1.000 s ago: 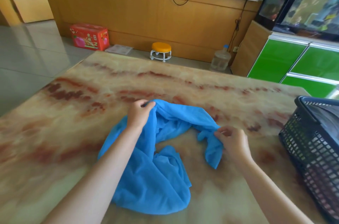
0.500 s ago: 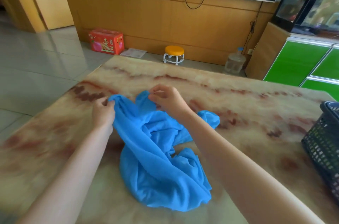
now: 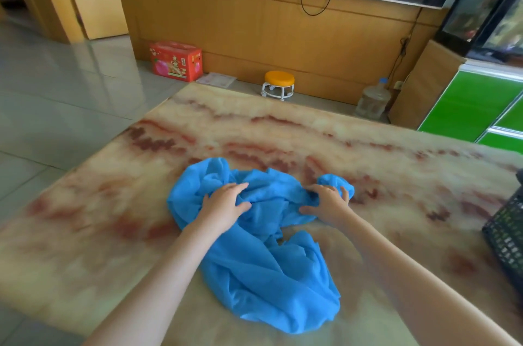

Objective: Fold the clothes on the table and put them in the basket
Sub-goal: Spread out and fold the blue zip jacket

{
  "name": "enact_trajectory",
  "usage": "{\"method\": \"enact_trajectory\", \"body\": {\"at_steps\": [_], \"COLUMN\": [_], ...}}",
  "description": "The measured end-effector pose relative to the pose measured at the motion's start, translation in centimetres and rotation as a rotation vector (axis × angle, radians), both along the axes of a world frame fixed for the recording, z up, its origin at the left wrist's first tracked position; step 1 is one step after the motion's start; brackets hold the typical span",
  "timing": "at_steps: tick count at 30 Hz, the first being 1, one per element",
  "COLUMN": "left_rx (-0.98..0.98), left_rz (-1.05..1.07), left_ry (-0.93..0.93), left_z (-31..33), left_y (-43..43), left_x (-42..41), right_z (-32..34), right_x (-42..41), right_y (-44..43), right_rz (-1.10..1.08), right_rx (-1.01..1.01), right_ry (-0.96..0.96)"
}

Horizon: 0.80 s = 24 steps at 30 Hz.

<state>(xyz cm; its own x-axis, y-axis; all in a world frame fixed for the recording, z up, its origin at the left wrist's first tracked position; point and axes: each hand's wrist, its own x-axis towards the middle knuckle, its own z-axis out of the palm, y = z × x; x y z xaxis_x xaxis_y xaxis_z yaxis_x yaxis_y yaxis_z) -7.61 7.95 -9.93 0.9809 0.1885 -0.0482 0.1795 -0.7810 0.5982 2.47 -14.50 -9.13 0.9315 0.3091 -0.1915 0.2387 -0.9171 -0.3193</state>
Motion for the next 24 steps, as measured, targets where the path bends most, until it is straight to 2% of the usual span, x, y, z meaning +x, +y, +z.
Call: {"method": "enact_trajectory", "body": {"at_steps": [3, 6, 10, 12, 15, 18, 21, 24], "left_rx": [0.183, 0.251, 0.270, 0.287, 0.305, 0.253, 0.213, 0.281], "left_rz": [0.046, 0.087, 0.112, 0.131, 0.150, 0.107, 0.021, -0.039], "left_ry": [0.156, 0.183, 0.228, 0.201, 0.104, 0.006, 0.016, 0.038], "left_z": [-1.1, -1.3, -0.6, -0.2, 0.0, 0.1, -0.2, -1.0], "left_y": [0.0, 0.4, -0.4, -1.4, -2.9, -3.9, -4.6, -4.1], "left_x": [-0.3, -0.5, 0.5, 1.1, 1.9, 2.6, 3.0, 3.2], "right_z": [-0.1, 1.2, 2.9, 2.9, 2.1, 1.6, 0.9, -1.0], "right_x": [0.3, 1.2, 2.1, 2.3, 2.3, 2.2, 1.6, 1.0], "right_y": [-2.0, -5.4, -11.3, -13.3, -13.9, -11.7, -8.3, -6.3], "right_rz": [-0.075, -0.288, -0.463, -0.494, -0.437, -0.275, -0.148, -0.119], "right_rx": [0.040, 0.037, -0.095, -0.169, -0.083, 0.149, 0.365, 0.254], "right_ry": [-0.211, -0.330, -0.372, -0.306, -0.233, -0.223, -0.055, -0.021]}}
